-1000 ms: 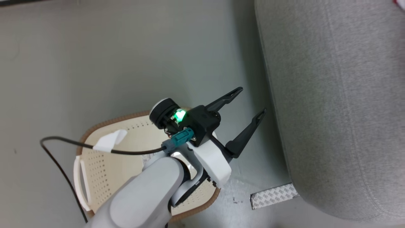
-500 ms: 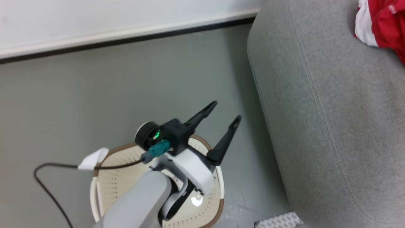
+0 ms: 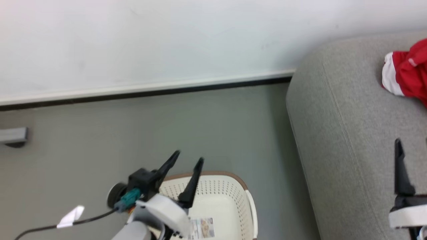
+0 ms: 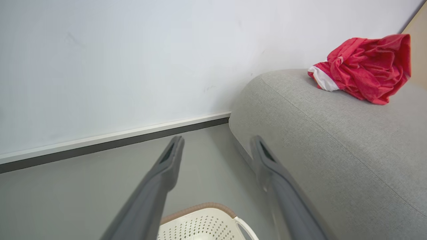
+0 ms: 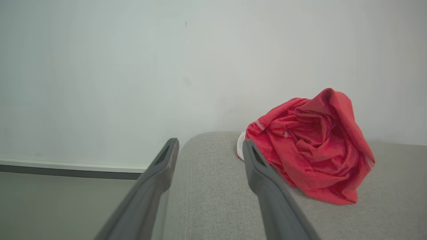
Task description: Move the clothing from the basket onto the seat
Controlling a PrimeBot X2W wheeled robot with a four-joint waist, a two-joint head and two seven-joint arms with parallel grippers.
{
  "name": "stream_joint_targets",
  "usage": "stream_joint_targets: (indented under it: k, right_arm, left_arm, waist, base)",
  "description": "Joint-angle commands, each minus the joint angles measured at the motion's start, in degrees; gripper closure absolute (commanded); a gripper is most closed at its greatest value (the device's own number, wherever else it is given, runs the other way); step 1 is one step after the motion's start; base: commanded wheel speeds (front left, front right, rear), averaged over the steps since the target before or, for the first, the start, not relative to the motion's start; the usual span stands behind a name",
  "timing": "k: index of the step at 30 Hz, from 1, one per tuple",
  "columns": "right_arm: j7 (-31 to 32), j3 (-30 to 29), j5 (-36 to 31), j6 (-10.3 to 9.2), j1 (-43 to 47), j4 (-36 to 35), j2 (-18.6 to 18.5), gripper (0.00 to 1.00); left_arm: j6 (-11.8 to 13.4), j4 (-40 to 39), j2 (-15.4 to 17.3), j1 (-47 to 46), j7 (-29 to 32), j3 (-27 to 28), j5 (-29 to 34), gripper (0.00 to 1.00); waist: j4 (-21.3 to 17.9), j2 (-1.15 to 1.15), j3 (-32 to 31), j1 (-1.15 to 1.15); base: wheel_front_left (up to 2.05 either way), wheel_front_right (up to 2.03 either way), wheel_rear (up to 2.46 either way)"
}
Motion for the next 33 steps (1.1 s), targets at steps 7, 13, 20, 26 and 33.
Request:
stream_joint_targets:
  k: [7, 13, 20, 26, 33]
  right_arm:
    - [-0.18, 1.9, -1.75, -0.13, 7.28, -3.28, 4.27, 0.0]
    - [-0.19, 3.11, -3.17, -0.13, 11.82, -2.38, 6.55, 0.0]
    - [-0.19, 4.97, -4.1, -0.13, 14.43, -0.68, 8.08, 0.0]
    - [-0.18, 5.72, -3.75, -0.13, 14.96, 1.28, 8.68, 0.0]
    - [-0.19, 6.55, -3.49, -0.13, 14.15, 3.82, 8.86, 0.0]
  left_arm:
    - [2.6, 1.41, 1.5, 7.55, -2.23, 4.37, -1.12, 0.0]
    - [4.02, -0.24, 0.62, 13.94, -2.32, 10.73, 1.13, 0.0]
    - [2.65, -0.97, -1.04, 20.46, -2.32, 17.77, 4.73, 0.0]
    - [1.22, -0.61, -2.81, 23.23, -2.31, 22.92, 6.98, 0.0]
    - [-0.62, -0.6, -5.17, 24.35, -2.32, 27.48, 9.71, 0.0]
  waist:
    - [2.63, 0.0, -6.64, 0.02]
    - [3.06, 0.0, -10.2, 0.02]
    - [2.69, 0.0, -12.65, 0.02]
    - [2.64, 0.0, -13.59, 0.02]
    - [3.14, 0.0, -14.28, 0.02]
  base:
    - [0.0, 0.0, 0.0]
    - [0.0, 0.0, 0.0]
    - [0.0, 0.0, 0.0]
    - [0.0, 0.0, 0.0]
    - [0.0, 0.0, 0.0]
